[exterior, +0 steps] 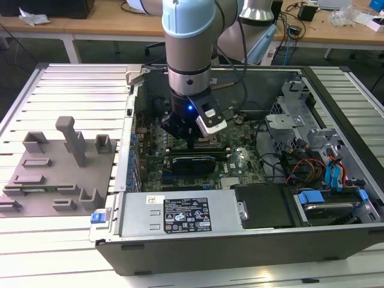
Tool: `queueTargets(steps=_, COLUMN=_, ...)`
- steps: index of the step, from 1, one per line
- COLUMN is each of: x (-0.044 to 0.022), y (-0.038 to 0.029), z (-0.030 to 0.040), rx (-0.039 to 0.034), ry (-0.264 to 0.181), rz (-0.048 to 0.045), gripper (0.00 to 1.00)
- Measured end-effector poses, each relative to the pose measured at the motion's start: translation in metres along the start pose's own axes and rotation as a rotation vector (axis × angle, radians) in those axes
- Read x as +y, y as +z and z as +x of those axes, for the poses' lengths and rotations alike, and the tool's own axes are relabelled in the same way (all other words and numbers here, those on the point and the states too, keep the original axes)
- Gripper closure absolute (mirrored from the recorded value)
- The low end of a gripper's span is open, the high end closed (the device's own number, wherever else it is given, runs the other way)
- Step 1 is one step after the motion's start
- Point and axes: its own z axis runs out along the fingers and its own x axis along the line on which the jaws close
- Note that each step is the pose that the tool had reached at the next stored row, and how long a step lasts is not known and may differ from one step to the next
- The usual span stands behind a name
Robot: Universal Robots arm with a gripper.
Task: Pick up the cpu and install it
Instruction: 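Install the second cpu locking lever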
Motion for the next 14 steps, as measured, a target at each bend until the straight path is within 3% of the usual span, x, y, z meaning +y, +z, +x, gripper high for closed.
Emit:
queueTargets(steps=2, x=-0.0001, y=0.0007, z=0.0002, rx=0.0, ry=-0.018, rz=-0.0113, gripper=0.89)
queueTargets(steps=6, x=-0.001, y=0.002, z=0.0019, rx=0.0004, ry=-0.039, rz=-0.0502, gripper=0.89)
queueTargets(steps=9, x=-0.0053, y=0.0031, z=0.0042, rx=0.0005, ry=-0.04, rz=-0.0821, gripper=0.89)
queueTargets(steps=14, x=-0.015, y=0.004, z=0.0051, rx=0.0004, ry=-0.038, rz=-0.1168, gripper=0.89)
